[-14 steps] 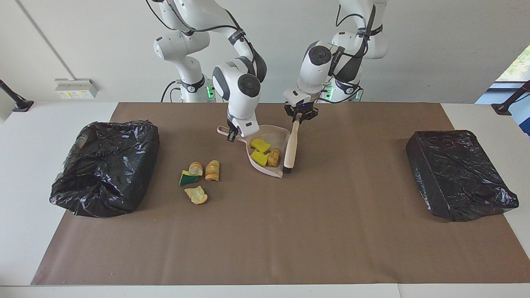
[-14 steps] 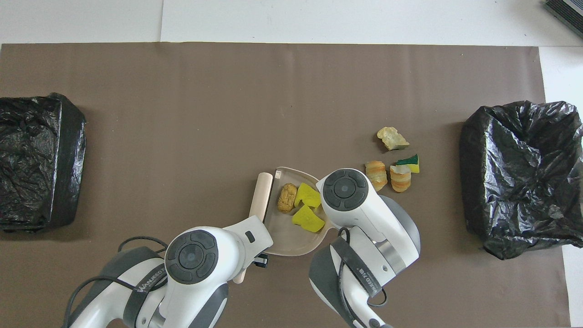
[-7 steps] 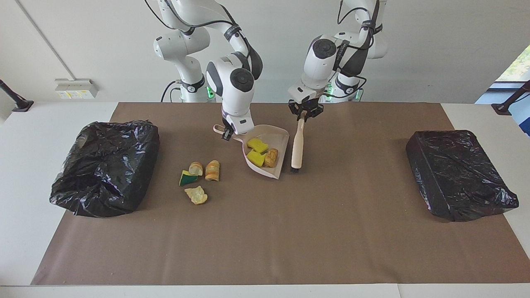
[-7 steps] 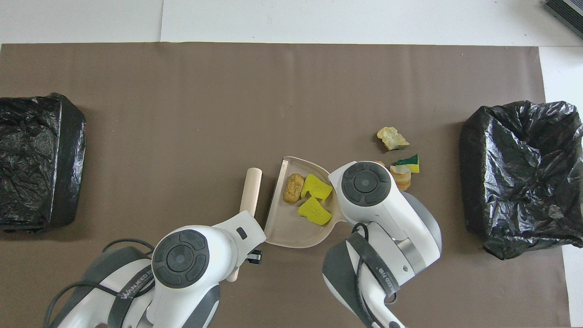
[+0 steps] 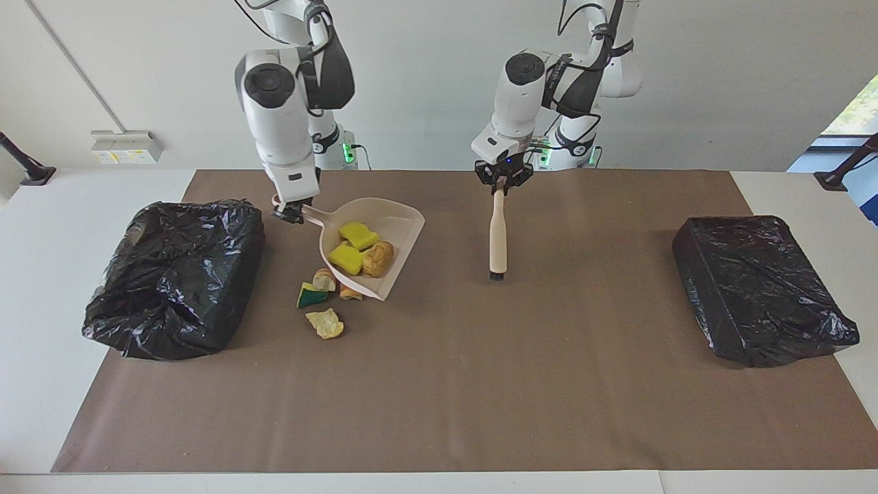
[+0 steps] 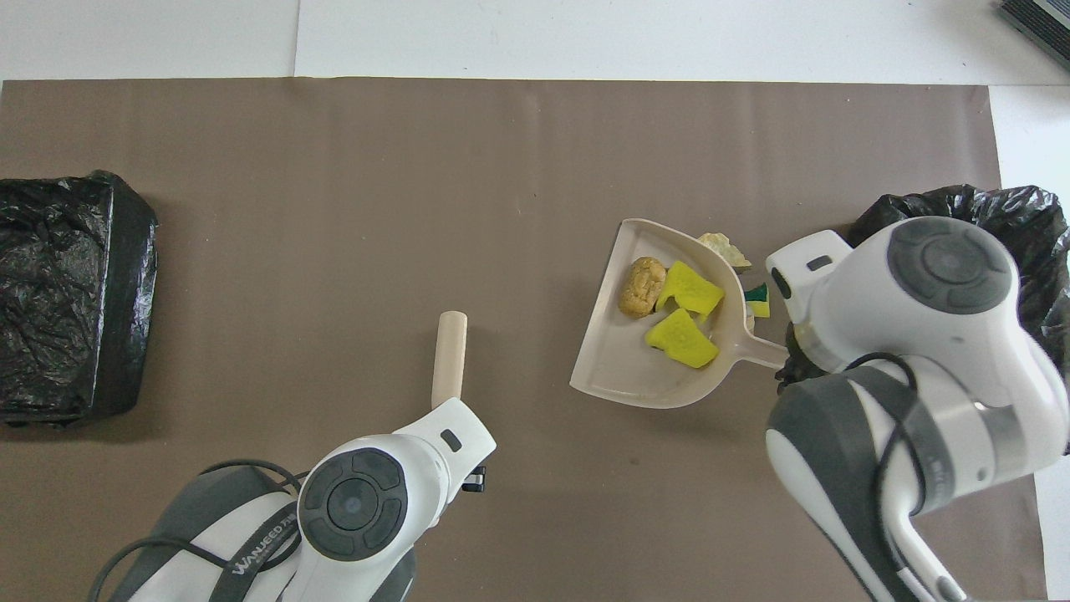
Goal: Sweep and dump trash in bin
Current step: 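Carry the dustpan to the nearby black bin with the right gripper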
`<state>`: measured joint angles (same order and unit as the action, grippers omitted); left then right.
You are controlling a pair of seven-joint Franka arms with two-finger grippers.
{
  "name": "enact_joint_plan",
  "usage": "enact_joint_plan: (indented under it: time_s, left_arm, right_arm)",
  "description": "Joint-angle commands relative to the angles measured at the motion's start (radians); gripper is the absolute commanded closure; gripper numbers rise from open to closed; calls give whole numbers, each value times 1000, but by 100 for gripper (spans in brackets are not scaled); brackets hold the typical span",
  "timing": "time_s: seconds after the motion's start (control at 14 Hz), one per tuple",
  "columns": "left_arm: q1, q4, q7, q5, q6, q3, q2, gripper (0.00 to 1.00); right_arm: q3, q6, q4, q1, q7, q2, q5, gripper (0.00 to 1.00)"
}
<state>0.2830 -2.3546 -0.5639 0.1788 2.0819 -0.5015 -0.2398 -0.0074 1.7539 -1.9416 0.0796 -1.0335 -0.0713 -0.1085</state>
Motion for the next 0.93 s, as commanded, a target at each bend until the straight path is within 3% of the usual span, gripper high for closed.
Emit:
enact_joint_plan:
  time_s: [0.0, 0.22, 0.5, 0.86]
  left_arm:
    - [143, -25, -198, -21, 21, 3, -25, 100]
    - [289, -60, -365, -21, 93, 3, -29, 100]
    - [447, -126, -505, -21, 155, 1, -33, 100]
    - [490, -138, -545, -19, 159, 0, -29, 100]
  right_arm:
    - [12, -28, 61, -171, -149, 21, -17, 100]
    - [12, 2, 59, -341, -285, 22, -101, 100]
    - [10, 163, 59, -516, -486, 77, -259, 100]
    - [15, 298, 38, -520, -687, 105, -549, 100]
